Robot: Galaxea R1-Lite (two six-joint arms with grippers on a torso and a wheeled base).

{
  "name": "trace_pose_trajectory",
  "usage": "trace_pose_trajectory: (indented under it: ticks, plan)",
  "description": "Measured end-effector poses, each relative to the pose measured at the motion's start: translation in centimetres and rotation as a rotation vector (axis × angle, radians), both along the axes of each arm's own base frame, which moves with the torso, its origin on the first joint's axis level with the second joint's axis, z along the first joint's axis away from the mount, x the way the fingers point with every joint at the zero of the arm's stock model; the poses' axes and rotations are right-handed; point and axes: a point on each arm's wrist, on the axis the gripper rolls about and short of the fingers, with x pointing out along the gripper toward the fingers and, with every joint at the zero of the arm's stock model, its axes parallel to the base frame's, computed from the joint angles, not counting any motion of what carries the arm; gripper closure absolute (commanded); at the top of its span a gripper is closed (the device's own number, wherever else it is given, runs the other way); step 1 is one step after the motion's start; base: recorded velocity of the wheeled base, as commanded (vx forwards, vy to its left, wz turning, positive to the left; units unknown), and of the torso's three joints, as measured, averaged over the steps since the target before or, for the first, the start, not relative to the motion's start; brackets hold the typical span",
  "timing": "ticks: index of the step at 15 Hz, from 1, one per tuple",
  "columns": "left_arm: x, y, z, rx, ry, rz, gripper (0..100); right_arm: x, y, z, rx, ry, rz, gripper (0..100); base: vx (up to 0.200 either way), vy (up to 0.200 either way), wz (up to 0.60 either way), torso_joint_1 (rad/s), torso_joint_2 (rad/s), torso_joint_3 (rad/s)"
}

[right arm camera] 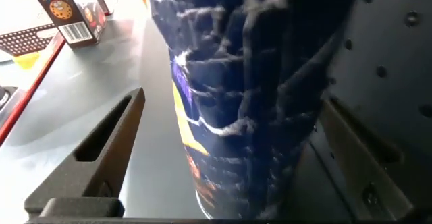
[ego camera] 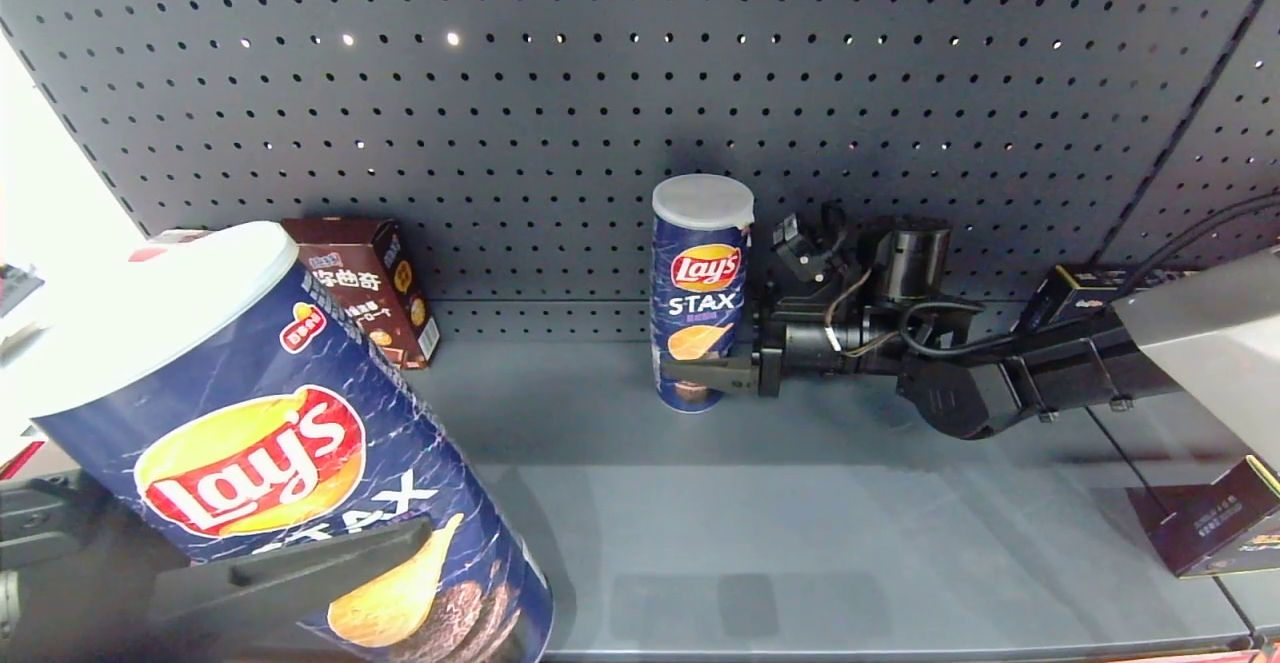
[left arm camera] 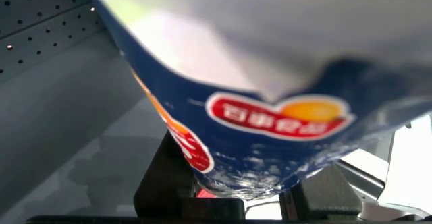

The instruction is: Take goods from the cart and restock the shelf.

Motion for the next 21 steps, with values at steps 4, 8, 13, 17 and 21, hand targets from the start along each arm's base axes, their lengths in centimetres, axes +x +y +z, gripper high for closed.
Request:
trace_pose_trajectory:
  ticks: [4,8,13,17,21]
  plan:
    - [0.0,0.0,0.1,0.0,-0.001,0.0,100,0.2,0.5,-0.7,-0.005,0.009,-0.01,100,0.0,0.0,0.0,0.0,0.0,0.0]
    - [0.0,0.0,-0.1,0.001,0.002,0.0,100,0.1,0.5,-0.6,-0.006,0.008,-0.018,100,0.0,0.0,0.0,0.0,0.0,0.0]
    - [0.0,0.0,0.0,0.0,-0.001,-0.001,100,-1.5,0.3,1.2,0.004,-0.013,-0.04,100,0.0,0.0,0.0,0.0,0.0,0.0]
    - [0.0,0.0,0.1,-0.002,-0.004,-0.001,100,-5.6,0.1,2.0,0.011,-0.035,-0.077,100,0.0,0.0,0.0,0.0,0.0,0.0]
    - [0.0,0.0,0.2,-0.003,-0.005,0.0,100,-10.3,-0.3,0.9,0.023,-0.052,-0.073,100,0.0,0.0,0.0,0.0,0.0,0.0]
